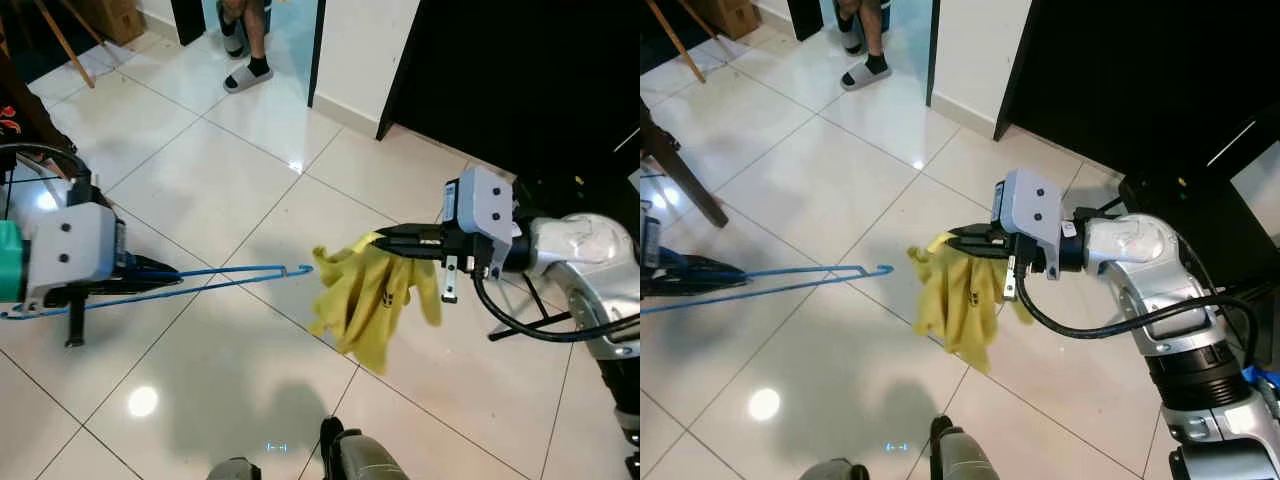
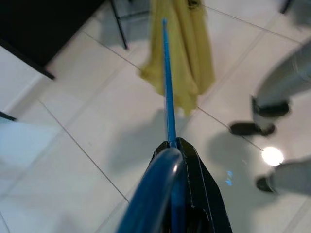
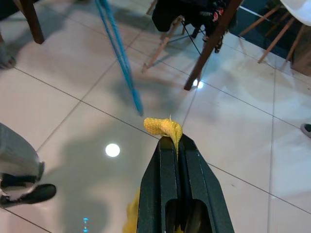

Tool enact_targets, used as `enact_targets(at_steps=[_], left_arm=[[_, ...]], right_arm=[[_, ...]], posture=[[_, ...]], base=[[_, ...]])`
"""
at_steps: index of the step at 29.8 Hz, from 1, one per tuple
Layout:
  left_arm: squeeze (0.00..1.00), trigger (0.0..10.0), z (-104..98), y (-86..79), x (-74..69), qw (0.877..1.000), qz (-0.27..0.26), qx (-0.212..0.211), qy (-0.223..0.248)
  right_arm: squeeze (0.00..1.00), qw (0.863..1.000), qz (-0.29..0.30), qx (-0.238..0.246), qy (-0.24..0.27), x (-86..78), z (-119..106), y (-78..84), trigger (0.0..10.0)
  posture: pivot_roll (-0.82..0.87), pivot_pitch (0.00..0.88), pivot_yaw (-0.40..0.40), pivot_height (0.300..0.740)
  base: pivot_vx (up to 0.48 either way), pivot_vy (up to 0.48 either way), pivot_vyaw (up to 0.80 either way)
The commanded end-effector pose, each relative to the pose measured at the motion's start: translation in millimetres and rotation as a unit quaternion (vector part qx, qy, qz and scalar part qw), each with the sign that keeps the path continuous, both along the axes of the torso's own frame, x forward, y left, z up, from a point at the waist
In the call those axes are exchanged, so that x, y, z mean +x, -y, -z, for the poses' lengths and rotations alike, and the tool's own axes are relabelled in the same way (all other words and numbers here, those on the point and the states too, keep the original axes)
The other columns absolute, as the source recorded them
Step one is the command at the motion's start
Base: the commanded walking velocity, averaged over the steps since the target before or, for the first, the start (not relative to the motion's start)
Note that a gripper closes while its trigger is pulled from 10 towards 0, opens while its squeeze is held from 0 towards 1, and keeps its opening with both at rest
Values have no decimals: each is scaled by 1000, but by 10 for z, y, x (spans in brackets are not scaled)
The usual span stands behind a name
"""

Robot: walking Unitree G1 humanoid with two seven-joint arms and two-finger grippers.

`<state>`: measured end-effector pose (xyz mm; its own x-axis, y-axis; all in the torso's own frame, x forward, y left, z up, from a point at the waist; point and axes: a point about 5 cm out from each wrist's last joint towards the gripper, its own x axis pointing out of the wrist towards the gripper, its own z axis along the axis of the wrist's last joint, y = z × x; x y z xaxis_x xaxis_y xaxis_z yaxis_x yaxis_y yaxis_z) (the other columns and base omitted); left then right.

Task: Hang hanger

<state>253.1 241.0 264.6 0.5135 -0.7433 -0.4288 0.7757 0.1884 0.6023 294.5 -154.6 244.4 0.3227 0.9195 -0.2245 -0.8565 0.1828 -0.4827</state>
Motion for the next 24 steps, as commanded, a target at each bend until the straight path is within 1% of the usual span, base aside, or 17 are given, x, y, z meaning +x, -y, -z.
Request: enact_targets(at_steps=[1, 3, 4, 5, 6, 9, 13, 15, 17, 18, 20, 22, 23, 24], left_arm=[[0, 10000, 44, 46, 17, 1000, 7, 6, 2], [0, 10000, 67, 129, 75, 1000, 16, -6, 11], [0, 10000, 67, 129, 75, 1000, 16, -6, 11], [0, 10000, 80, 174, 125, 999, 19, -12, 23], [0, 10000, 96, 201, 160, 999, 22, -17, 25], [0, 10000, 122, 219, 197, 999, 25, -19, 29], [0, 10000, 139, 201, 198, 999, 23, -17, 29], [0, 10000, 136, 162, 165, 999, 22, -9, 27], [0, 10000, 99, 95, 119, 1000, 14, -6, 24], [0, 10000, 99, 95, 119, 1000, 14, -6, 24], [0, 10000, 75, 28, 68, 1000, 9, 3, 16], [0, 10000, 65, -3, -40, 1000, 22, 11, -12], [0, 10000, 65, -3, -40, 1000, 22, 11, -12], [0, 10000, 36, -5, -142, 999, 36, 14, -32]], right_arm=[[0, 1000, -23, 9, -4, -55, -13, -63, 10000], [0, 999, -30, 20, -7, -62, -27, -108, 10000], [0, 999, -30, 20, -7, -62, -27, -108, 10000], [0, 999, -34, 23, -8, -64, -27, -139, 10000], [0, 999, -37, 24, -8, -69, -25, -161, 10000], [0, 999, -39, 30, -10, -75, -29, -183, 10000], [0, 999, -34, 35, -13, -64, -42, -186, 10000], [0, 999, -21, 34, -14, -32, -35, -167, 10000], [0, 999, 3, 33, -19, 38, -8, -107, 10000], [0, 999, 3, 33, -19, 38, -8, -107, 10000], [0, 999, 22, 34, -28, 92, 27, -51, 10000], [0, 996, 38, 52, -55, 126, 65, -21, 10000], [0, 996, 38, 52, -55, 126, 65, -21, 10000], [0, 991, 47, 86, -95, 148, 102, -8, 10000]], posture=[[54, 115, 2, 740], [47, 112, 3, 740], [47, 112, 3, 740], [45, 111, 5, 740], [45, 111, 5, 740], [37, 111, 9, 740], [39, 113, 8, 740], [40, 116, 8, 740], [44, 119, 4, 740], [44, 119, 4, 740], [51, 121, -1, 740], [54, 126, -1, 740], [54, 126, -1, 740], [58, 129, -4, 740]], base=[[0, 0, 0], [0, 0, 0], [0, 0, 0], [0, 0, 0], [0, 0, 0], [0, 0, 0], [0, 0, 0], [0, 0, 0], [0, 0, 0], [0, 0, 0], [0, 0, 0], [0, 0, 0], [0, 0, 0], [0, 0, 0]])
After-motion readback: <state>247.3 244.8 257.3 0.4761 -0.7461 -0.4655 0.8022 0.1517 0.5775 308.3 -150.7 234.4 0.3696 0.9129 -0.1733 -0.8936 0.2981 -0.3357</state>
